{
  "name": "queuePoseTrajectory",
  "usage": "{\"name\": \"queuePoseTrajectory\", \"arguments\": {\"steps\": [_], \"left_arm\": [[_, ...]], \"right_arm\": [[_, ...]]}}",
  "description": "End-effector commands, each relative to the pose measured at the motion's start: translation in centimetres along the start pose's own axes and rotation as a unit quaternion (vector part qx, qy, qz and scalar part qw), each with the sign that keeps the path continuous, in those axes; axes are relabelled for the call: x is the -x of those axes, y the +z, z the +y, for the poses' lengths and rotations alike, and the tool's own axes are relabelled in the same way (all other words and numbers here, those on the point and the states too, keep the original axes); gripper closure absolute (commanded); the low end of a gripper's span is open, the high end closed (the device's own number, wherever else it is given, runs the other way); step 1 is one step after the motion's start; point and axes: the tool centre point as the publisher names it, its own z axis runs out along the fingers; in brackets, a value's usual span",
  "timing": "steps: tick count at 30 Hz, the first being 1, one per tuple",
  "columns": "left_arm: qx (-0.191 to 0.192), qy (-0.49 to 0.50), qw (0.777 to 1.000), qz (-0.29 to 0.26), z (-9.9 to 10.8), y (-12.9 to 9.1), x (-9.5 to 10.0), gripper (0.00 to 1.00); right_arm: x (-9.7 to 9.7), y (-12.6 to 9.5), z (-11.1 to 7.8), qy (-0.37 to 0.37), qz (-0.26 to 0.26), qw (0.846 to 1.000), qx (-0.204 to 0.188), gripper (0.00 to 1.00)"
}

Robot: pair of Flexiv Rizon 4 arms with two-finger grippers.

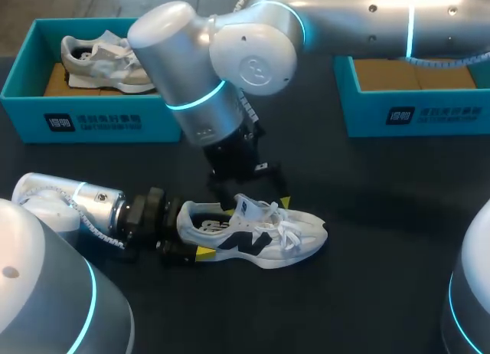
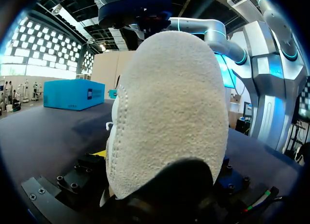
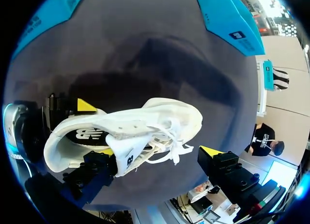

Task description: Take the shoe out of the shoebox, open the shoe tongue, remove and reinsert the insole, then place the shoe into the shoebox

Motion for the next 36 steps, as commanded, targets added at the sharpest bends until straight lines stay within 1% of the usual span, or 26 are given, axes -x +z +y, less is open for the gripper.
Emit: {"name": "queuePoseTrajectory", "arguments": {"steps": [1, 3, 4, 5, 6, 7, 8, 9, 11, 16, 19, 24, 29, 36], "left_arm": [[0.000, 0.000, 1.000, -0.001, 0.2, 0.1, 0.1, 1.00], [0.000, 0.000, 1.000, -0.001, 0.2, 0.1, 0.1, 1.00], [0.000, 0.000, 1.000, -0.001, 0.2, 0.1, 0.1, 1.00], [0.000, 0.000, 1.000, -0.001, 0.2, 0.1, 0.1, 1.00], [0.000, 0.000, 1.000, -0.001, 0.2, 0.1, 0.1, 1.00], [0.000, 0.000, 1.000, -0.001, 0.2, 0.1, 0.1, 1.00], [0.000, 0.000, 1.000, -0.001, 0.2, 0.1, 0.1, 1.00], [0.000, 0.000, 1.000, -0.001, 0.2, 0.1, 0.1, 1.00], [0.000, 0.000, 1.000, -0.001, 0.2, 0.1, 0.1, 1.00], [0.000, 0.000, 1.000, -0.001, 0.2, 0.1, 0.1, 1.00], [0.000, 0.000, 1.000, -0.001, 0.2, 0.1, 0.1, 1.00], [0.000, 0.000, 1.000, -0.001, 0.2, 0.1, 0.1, 1.00], [0.000, 0.000, 1.000, -0.001, 0.2, 0.1, 0.1, 1.00], [0.000, 0.000, 1.000, -0.001, 0.2, 0.1, 0.1, 1.00]], "right_arm": [[0.6, 0.1, -0.5, 0.164, 0.005, 0.987, 0.004, 0.01], [0.9, 0.2, -0.3, 0.161, 0.011, 0.987, 0.003, 0.10], [0.9, 0.2, -0.3, 0.160, 0.013, 0.987, 0.002, 0.17], [1.0, 0.3, -0.3, 0.159, 0.014, 0.987, 0.001, 0.21], [1.1, 0.3, -0.2, 0.157, 0.018, 0.987, 0.001, 0.27], [1.1, 0.3, -0.2, 0.157, 0.019, 0.987, 0.001, 0.37], [1.2, 0.3, -0.2, 0.156, 0.019, 0.988, 0.001, 0.43], [1.2, 0.2, -0.2, 0.156, 0.019, 0.988, 0.001, 0.45], [1.3, 0.1, -0.2, 0.155, 0.019, 0.988, 0.001, 0.42], [1.4, -0.2, -0.2, 0.154, 0.020, 0.988, 0.004, 0.43], [1.0, -0.2, -0.3, 0.148, 0.022, 0.989, 0.006, 0.41], [0.2, -0.1, -0.5, 0.139, 0.028, 0.990, 0.006, 0.47], [-0.1, -0.2, -0.7, 0.134, 0.029, 0.990, 0.007, 0.54], [-0.5, -0.4, -0.8, 0.131, 0.030, 0.991, 0.006, 0.56]]}}
